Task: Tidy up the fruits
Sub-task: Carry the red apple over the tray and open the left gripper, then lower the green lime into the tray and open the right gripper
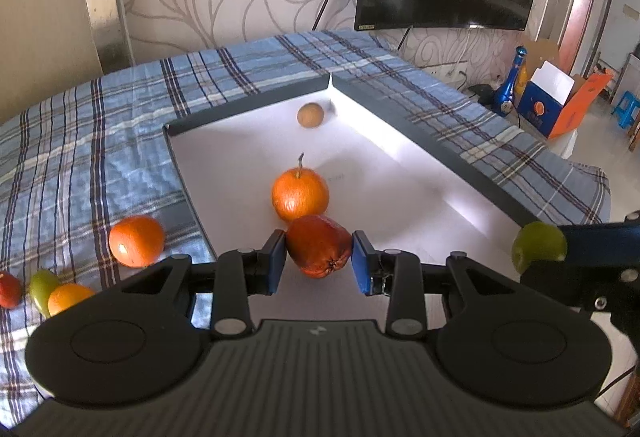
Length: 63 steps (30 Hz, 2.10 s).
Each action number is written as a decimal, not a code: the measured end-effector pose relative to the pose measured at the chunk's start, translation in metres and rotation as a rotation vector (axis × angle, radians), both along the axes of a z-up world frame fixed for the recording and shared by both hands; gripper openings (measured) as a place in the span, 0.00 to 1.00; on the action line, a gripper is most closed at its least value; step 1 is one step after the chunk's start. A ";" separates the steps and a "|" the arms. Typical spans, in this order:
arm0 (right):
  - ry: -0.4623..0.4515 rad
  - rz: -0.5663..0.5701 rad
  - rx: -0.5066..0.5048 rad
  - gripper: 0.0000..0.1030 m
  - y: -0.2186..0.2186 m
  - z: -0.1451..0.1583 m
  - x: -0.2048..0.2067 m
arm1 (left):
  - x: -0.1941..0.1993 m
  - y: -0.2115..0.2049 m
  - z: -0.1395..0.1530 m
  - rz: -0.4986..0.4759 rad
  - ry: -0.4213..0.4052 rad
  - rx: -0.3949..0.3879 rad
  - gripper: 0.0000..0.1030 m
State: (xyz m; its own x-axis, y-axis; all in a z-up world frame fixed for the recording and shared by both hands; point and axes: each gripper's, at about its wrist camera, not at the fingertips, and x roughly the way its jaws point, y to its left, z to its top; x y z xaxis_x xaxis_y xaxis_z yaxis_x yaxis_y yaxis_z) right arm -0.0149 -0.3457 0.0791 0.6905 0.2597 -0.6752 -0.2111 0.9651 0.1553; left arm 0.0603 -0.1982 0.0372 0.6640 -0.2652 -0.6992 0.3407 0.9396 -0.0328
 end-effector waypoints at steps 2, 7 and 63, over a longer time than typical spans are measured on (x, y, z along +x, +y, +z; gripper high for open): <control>0.002 0.006 0.002 0.29 -0.001 0.000 0.001 | -0.003 -0.001 -0.001 -0.002 0.004 0.004 0.39; 0.003 0.011 0.009 0.29 -0.004 0.000 0.004 | -0.007 -0.006 -0.002 -0.008 0.011 0.010 0.39; 0.008 0.003 -0.039 0.32 0.029 -0.037 0.074 | -0.085 0.095 0.040 0.082 -0.079 0.012 0.40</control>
